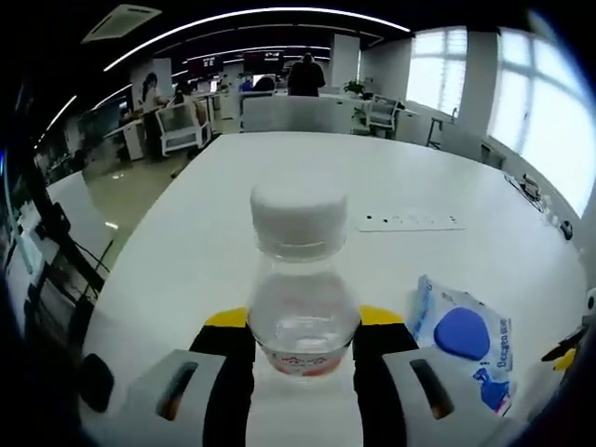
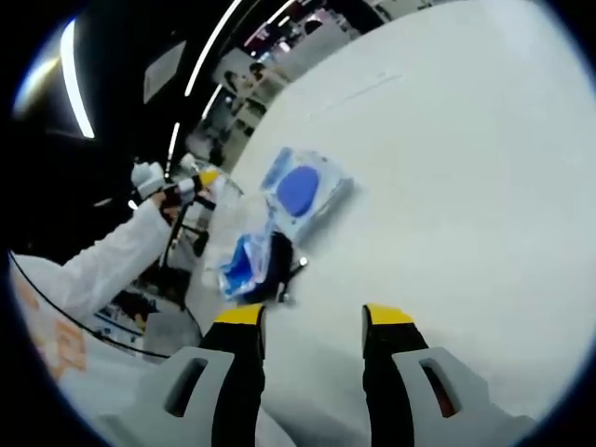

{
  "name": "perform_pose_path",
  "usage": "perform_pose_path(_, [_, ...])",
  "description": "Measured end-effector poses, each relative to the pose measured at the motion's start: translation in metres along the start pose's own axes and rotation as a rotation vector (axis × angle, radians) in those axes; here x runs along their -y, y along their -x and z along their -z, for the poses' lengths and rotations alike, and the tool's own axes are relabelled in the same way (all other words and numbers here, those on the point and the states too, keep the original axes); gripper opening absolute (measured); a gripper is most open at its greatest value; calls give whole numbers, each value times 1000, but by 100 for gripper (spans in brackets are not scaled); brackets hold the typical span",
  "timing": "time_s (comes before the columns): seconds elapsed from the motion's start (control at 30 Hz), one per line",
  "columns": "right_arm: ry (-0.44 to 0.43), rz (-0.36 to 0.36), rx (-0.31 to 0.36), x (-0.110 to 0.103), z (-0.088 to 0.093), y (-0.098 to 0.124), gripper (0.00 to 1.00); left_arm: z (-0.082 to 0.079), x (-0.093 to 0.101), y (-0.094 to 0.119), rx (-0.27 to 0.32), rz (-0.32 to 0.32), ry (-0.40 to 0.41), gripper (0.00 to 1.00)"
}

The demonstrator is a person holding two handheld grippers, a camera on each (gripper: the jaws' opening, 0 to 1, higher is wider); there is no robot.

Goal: Arrange the tabletop items into an orderly group along one side of the table until the central work area is clear of visible clutter.

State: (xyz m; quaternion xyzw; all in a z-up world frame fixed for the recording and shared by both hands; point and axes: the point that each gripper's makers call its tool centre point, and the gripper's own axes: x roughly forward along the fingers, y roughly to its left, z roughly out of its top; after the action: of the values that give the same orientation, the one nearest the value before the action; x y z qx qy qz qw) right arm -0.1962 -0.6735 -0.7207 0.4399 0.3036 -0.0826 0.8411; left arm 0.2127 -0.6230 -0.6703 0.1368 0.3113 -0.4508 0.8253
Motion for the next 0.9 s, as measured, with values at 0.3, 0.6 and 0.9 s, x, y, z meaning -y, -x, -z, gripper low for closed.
perform_pose_path(0.3, [-8,-2,-7,1,2,-1,40,8,-1,-4,-15,-20,19,40])
perform_pose_path(0.6, [-9,3,-4,3,2,0,40,13,-1,-3,-19,-29,29,40])
perform_pose_path(0.9, [-10,-2,-3,4,2,-1,40,19,1,2,-14,-43,26,40])
